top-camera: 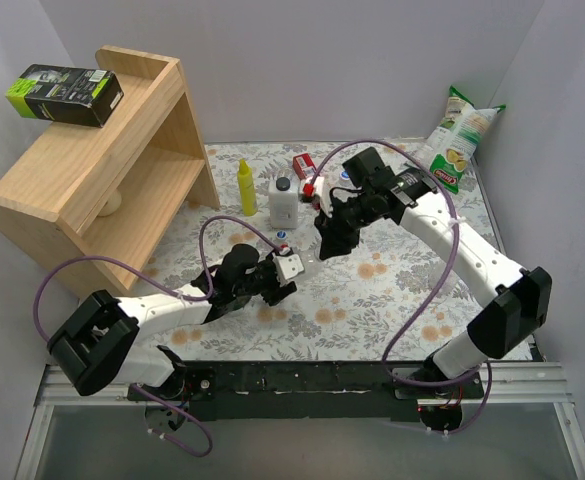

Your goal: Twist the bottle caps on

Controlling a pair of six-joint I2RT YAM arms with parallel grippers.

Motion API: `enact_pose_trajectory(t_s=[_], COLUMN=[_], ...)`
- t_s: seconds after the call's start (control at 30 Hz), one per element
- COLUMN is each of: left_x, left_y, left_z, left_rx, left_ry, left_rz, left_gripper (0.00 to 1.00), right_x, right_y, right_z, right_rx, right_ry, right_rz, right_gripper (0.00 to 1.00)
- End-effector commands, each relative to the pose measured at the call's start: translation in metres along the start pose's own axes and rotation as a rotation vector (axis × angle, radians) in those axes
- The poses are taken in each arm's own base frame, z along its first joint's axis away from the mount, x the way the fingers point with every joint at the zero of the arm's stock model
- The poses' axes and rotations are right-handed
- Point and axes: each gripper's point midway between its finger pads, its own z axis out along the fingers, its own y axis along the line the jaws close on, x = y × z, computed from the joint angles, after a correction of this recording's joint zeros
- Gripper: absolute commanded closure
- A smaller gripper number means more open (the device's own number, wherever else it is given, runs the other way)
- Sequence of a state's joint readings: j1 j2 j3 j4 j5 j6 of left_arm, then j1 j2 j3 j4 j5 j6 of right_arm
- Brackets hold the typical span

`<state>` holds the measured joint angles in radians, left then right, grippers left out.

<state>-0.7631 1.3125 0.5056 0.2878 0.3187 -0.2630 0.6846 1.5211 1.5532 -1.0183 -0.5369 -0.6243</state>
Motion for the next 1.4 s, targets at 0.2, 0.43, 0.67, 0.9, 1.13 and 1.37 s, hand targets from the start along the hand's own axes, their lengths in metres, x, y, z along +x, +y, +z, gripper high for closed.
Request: enact_pose_trajectory(t_s=[0.2, 0.43, 0.67, 0.9, 1.13, 1.37], left_x=[-0.046, -0.021, -0.025, -0.027, -0.030, -0.031], left_y=[0.052, -0.019, -0.032, -0.037, -0.037, -0.036], left_z=[-0.005, -0.006, -0.007, -0.007, -0.007, -0.007], left_rx=[-0.238, 0.133, 0.228, 0.263, 0.269, 0.264], left_ry=[-0.120, -0.067, -0.096, -0.105, -0.110, -0.112], left_rz=[0.058, 0.051, 0.038, 0.055, 0.061, 0.066], left_gripper=[1.00, 1.00, 1.00, 1.00, 1.00, 1.00], right_x=[-0.057, -0.038, 0.012, 0.008, 0.011, 0.025], right_y=[-0.022, 0.000, 0.014, 0.020, 0.033, 0.044], right_z=[-0.046, -0.085, -0.058, -0.040, -0.026, -0.014], right_rx=[-0.291, 0.009, 0.112, 0.080, 0.020, -0.039], right_ry=[-0.334, -0.306, -0.137, -0.124, -0.106, -0.055], right_rz=[0.503, -0.224, -0.616, -0.668, -0.708, -0.741], right_gripper=[0.49, 0.47, 0.44, 0.43, 0.43, 0.46])
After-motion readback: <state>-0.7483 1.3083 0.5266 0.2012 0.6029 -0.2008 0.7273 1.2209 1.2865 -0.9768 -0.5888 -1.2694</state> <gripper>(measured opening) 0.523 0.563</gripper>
